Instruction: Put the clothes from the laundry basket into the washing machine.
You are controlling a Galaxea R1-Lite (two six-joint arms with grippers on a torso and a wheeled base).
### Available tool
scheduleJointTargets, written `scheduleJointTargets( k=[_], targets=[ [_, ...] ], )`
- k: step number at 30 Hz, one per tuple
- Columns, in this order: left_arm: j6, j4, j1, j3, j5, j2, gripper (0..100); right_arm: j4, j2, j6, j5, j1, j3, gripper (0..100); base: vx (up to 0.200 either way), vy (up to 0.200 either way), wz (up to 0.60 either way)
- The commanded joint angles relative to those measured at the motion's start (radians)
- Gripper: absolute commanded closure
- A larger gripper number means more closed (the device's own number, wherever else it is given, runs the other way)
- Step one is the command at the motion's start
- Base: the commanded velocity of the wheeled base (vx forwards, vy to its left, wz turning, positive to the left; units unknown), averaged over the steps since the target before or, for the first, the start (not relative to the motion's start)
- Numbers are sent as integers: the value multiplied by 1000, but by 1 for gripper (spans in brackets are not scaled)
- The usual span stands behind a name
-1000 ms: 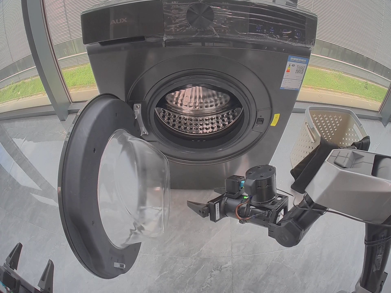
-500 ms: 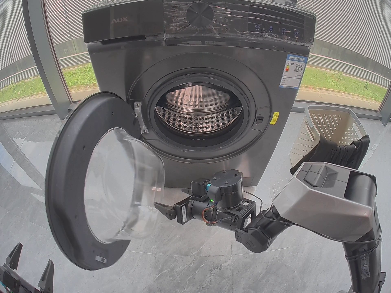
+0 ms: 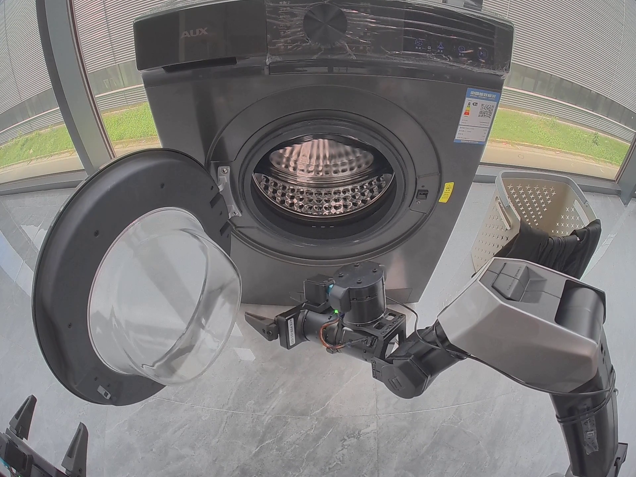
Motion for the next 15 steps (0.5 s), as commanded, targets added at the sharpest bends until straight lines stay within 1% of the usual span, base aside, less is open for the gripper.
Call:
scheduleJointTargets(
  k=[1, 2, 3, 4, 7, 9, 12, 13, 14, 15],
  targets=[
    [0, 0, 0, 18, 0, -18, 0, 7, 35, 0, -9, 9, -62, 0, 0, 0, 0],
    [0, 0, 0, 18, 0, -18, 0, 10, 43, 5, -26, 9, -88, 0, 0, 0, 0],
    [0, 0, 0, 18, 0, -18, 0, 10, 43, 5, -29, 7, -89, 0, 0, 0, 0],
    [-2, 0, 0, 18, 0, -18, 0, 13, 42, 5, -51, 0, -91, 0, 0, 0, 0],
    [-2, 0, 0, 18, 0, -18, 0, 24, 8, 5, -92, -19, -51, 0, 0, 0, 0],
    [-2, 0, 0, 18, 0, -18, 0, 24, -89, -4, -112, -54, 23, 0, 0, 0, 0],
    [-2, 0, 0, 18, 0, -18, 0, 21, -227, -17, -118, -92, 145, 0, 0, 0, 0],
    [0, 0, 0, 18, 0, -17, 0, 18, -242, -20, -118, -97, 159, 0, 0, 0, 0],
    [0, 0, 0, 18, 0, -18, 0, 13, -336, -44, -118, -138, 248, 0, 0, 0, 0],
    [0, 0, 0, 18, 0, -18, 0, 10, -373, -58, -118, -155, 289, 0, 0, 0, 0]
  ],
)
